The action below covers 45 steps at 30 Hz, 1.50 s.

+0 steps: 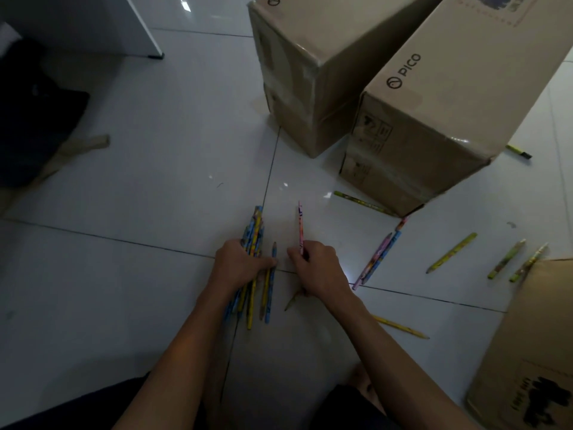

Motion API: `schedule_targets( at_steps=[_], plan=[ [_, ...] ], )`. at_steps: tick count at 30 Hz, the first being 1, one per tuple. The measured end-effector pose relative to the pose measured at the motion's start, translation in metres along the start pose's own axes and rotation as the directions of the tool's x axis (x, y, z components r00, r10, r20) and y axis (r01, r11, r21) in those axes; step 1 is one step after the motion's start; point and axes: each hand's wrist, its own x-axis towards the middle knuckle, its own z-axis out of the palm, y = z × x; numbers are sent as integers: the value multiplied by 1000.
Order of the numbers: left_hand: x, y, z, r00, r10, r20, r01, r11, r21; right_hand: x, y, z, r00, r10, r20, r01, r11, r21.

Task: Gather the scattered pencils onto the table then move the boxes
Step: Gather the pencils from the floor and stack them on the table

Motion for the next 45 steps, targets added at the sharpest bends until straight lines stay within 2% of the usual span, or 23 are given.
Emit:
schedule_targets(
  at_steps=[4,6,7,9,11,14,17,19,27,30,33,35,37,39,41,45],
  plan=[
    [-2,-3,5,999,30,-18,-30,999,23,4,0,1,1000,-13,-8,14,998,57],
    [0,-5,6,999,45,-11,-46,995,-85,5,-2,0,999,-31,-35,35,993,111],
    [0,-4,6,998,54,20,-49,980,-194,5,-5,-2,997,-47,-53,54,989,137],
    [-1,2,7,991,75,107,-20,897,-441,6,-10,-4,992,-90,-90,106,975,198],
    [-2,9,9,983,53,177,66,794,-604,8,-16,-7,985,-138,-103,159,958,238],
    [0,14,16,963,24,268,185,664,-725,7,-21,-11,976,-209,-67,219,952,212],
    [1,17,21,953,49,298,223,550,-805,4,-24,-10,975,-221,-10,219,960,174],
    [3,21,25,955,45,293,225,532,-816,4,-23,-9,975,-221,21,216,968,130],
    [21,36,33,969,-46,243,223,585,-780,18,-30,-32,962,-165,217,202,966,-159],
    [29,48,27,976,-63,209,202,622,-756,27,-40,-48,964,-163,208,212,947,-241],
    [27,67,6,979,-16,203,161,671,-724,35,-60,-72,980,-121,160,145,978,-151],
    [17,81,-14,983,13,184,127,676,-726,35,-78,-90,980,-75,186,84,996,-40],
    [3,100,-42,982,3,188,140,657,-741,29,-109,-118,954,-24,297,11,999,44],
    [-16,118,-63,979,-10,204,169,606,-777,17,-136,-140,885,6,466,-62,992,106],
    [-41,143,-93,967,-38,251,231,542,-808,-1,-173,-163,817,-5,576,-118,977,177],
    [-104,194,-155,973,-61,222,218,555,-803,-44,-252,-205,791,-67,609,-154,940,304]
  ],
)
